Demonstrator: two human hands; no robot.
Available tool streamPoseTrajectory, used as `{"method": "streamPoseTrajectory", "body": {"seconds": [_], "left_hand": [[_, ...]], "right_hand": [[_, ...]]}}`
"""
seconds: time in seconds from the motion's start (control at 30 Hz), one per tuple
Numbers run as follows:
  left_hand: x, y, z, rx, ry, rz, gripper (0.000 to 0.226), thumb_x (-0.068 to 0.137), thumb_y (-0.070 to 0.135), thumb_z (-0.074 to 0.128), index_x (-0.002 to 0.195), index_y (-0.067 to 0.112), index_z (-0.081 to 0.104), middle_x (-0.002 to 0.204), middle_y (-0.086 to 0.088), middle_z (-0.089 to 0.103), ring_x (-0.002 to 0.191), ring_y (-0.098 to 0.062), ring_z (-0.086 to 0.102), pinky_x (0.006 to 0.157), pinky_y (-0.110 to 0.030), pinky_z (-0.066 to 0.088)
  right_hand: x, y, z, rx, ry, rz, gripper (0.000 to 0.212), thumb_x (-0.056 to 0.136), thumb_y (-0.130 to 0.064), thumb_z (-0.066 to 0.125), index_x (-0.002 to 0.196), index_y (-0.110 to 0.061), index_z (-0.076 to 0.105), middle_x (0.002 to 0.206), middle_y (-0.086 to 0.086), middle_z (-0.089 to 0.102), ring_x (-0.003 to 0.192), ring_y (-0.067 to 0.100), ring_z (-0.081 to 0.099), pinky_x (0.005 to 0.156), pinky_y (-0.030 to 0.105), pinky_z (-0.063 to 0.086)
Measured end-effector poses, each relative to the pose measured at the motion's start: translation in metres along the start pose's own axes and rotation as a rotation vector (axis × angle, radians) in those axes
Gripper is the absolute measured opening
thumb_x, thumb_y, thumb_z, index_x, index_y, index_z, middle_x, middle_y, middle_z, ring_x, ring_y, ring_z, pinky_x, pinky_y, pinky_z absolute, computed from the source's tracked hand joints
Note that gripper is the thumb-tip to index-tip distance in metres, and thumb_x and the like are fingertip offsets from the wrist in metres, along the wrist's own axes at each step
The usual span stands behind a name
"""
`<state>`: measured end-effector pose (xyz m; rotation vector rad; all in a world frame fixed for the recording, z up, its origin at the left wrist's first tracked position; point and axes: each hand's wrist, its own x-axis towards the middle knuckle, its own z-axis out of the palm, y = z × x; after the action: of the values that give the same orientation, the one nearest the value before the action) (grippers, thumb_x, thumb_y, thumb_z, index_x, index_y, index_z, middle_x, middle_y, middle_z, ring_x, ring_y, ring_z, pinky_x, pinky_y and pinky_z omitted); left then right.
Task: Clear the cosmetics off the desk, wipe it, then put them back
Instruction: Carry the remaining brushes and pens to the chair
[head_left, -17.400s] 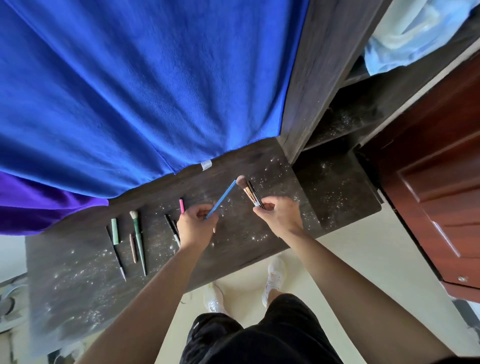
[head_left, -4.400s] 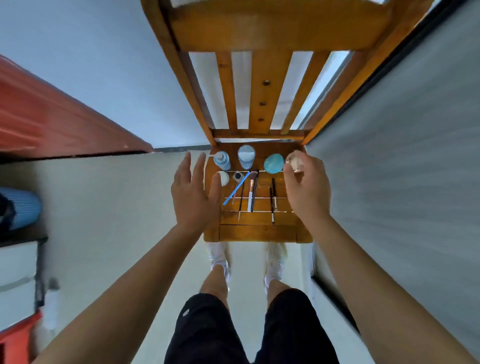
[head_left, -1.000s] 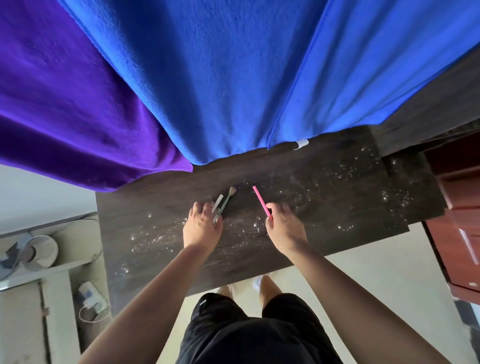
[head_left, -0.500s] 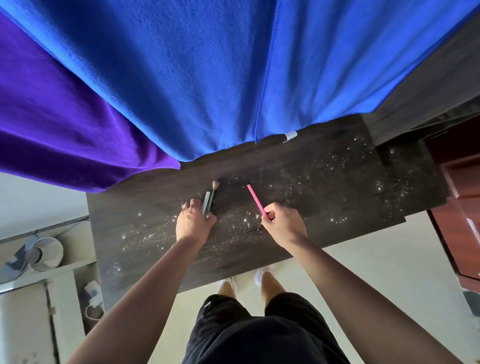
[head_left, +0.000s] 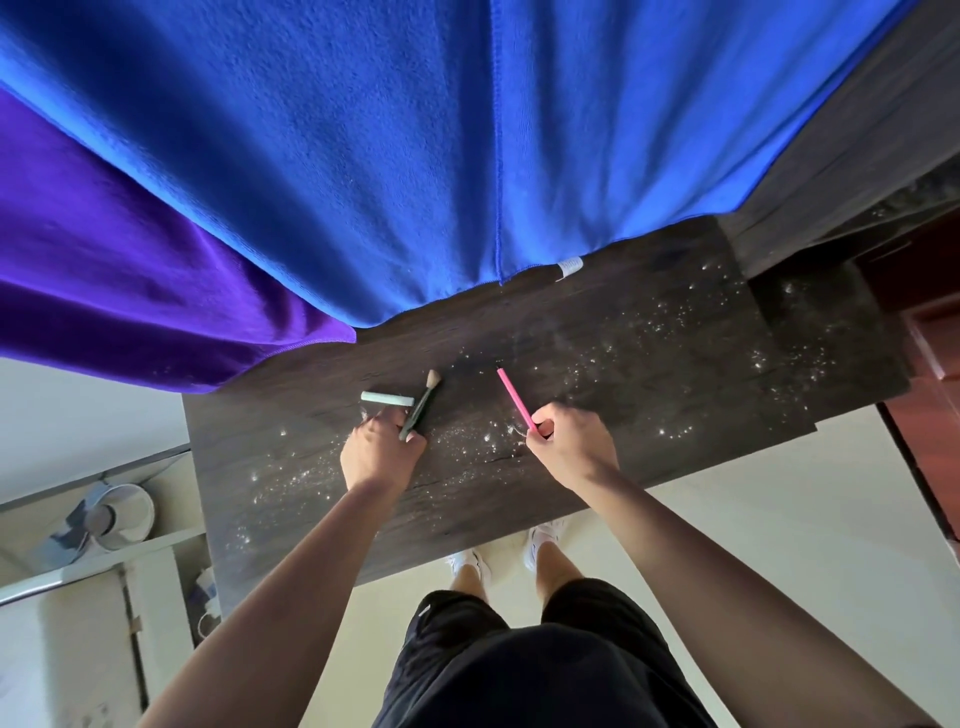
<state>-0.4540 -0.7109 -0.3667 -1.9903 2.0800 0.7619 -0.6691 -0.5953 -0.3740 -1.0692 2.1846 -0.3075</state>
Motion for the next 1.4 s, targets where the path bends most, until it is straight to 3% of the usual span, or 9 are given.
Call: {"method": "streamPoseTrajectory", "body": {"seconds": [0.13, 0.4, 0.53, 0.7, 0.93, 1.07, 1.2, 1.4], "left_hand": [[-0.008, -0.004, -0.008, -0.009, 0.022, 0.078, 0.027, 0.082, 0.03, 0.07, 0.107, 0.022, 0.07, 0.097, -0.007, 0.07, 0.089, -0.032, 0.065, 0.072, -0.032, 0.047], [-0.013, -0.017, -0.035, -0.125, 0.135, 0.108, 0.023, 0.081, 0.025, 0.075, 0.101, 0.014, 0.072, 0.097, -0.01, 0.066, 0.086, -0.035, 0.063, 0.074, -0.035, 0.046], [-0.011, -0.036, -0.044, -0.185, 0.186, 0.039, 0.023, 0.083, 0.03, 0.074, 0.101, 0.015, 0.072, 0.095, -0.011, 0.068, 0.086, -0.036, 0.063, 0.073, -0.036, 0.047], [-0.017, -0.078, -0.048, -0.24, 0.185, -0.073, 0.023, 0.081, 0.038, 0.075, 0.091, 0.019, 0.069, 0.082, -0.003, 0.066, 0.076, -0.028, 0.059, 0.064, -0.032, 0.041], [-0.022, -0.135, -0.058, -0.271, 0.216, -0.175, 0.012, 0.084, 0.028, 0.067, 0.094, 0.023, 0.07, 0.085, -0.003, 0.07, 0.078, -0.028, 0.061, 0.063, -0.03, 0.036], [-0.019, -0.153, -0.066, -0.31, 0.197, -0.136, 0.012, 0.085, 0.026, 0.068, 0.095, 0.021, 0.07, 0.085, -0.002, 0.069, 0.074, -0.023, 0.057, 0.065, -0.031, 0.039], [-0.009, -0.154, -0.071, -0.331, 0.167, -0.063, 0.013, 0.083, 0.027, 0.07, 0.095, 0.022, 0.07, 0.087, -0.002, 0.069, 0.078, -0.026, 0.059, 0.067, -0.031, 0.04], [0.008, -0.132, -0.067, -0.343, 0.061, 0.089, 0.02, 0.08, 0.022, 0.069, 0.1, 0.024, 0.072, 0.089, -0.003, 0.071, 0.077, -0.023, 0.06, 0.069, -0.03, 0.044]], "right_hand": [[0.002, -0.003, -0.002, 0.021, -0.008, 0.008, 0.021, 0.089, -0.036, 0.065, 0.105, -0.025, 0.072, 0.091, -0.01, 0.076, 0.085, 0.015, 0.071, 0.074, 0.031, 0.058], [0.01, -0.026, -0.003, 0.017, 0.01, -0.035, 0.018, 0.086, -0.035, 0.065, 0.1, -0.025, 0.071, 0.088, -0.01, 0.076, 0.083, 0.016, 0.071, 0.074, 0.031, 0.056], [0.017, -0.056, 0.006, 0.041, 0.003, -0.125, 0.016, 0.085, -0.03, 0.064, 0.099, -0.024, 0.07, 0.085, -0.007, 0.074, 0.08, 0.016, 0.069, 0.072, 0.031, 0.055], [0.027, -0.106, 0.029, 0.005, -0.024, -0.304, 0.017, 0.086, -0.022, 0.068, 0.102, -0.018, 0.072, 0.099, 0.001, 0.065, 0.084, 0.023, 0.067, 0.072, 0.032, 0.051], [0.033, -0.157, 0.068, -0.175, -0.073, -0.378, 0.015, 0.092, -0.024, 0.063, 0.106, -0.019, 0.066, 0.109, 0.002, 0.06, 0.099, 0.025, 0.062, 0.078, 0.034, 0.046], [0.029, -0.168, 0.079, -0.142, -0.045, -0.303, 0.019, 0.089, -0.019, 0.067, 0.107, -0.013, 0.065, 0.104, 0.008, 0.065, 0.099, 0.028, 0.063, 0.079, 0.037, 0.045], [0.021, -0.162, 0.079, -0.107, -0.033, -0.155, 0.038, 0.083, -0.022, 0.072, 0.119, -0.013, 0.063, 0.106, 0.008, 0.068, 0.099, 0.028, 0.064, 0.078, 0.037, 0.049], [-0.008, -0.127, 0.071, -0.059, 0.046, 0.066, 0.022, 0.077, -0.022, 0.071, 0.096, -0.013, 0.073, 0.09, 0.01, 0.071, 0.081, 0.029, 0.067, 0.069, 0.031, 0.049]]}}
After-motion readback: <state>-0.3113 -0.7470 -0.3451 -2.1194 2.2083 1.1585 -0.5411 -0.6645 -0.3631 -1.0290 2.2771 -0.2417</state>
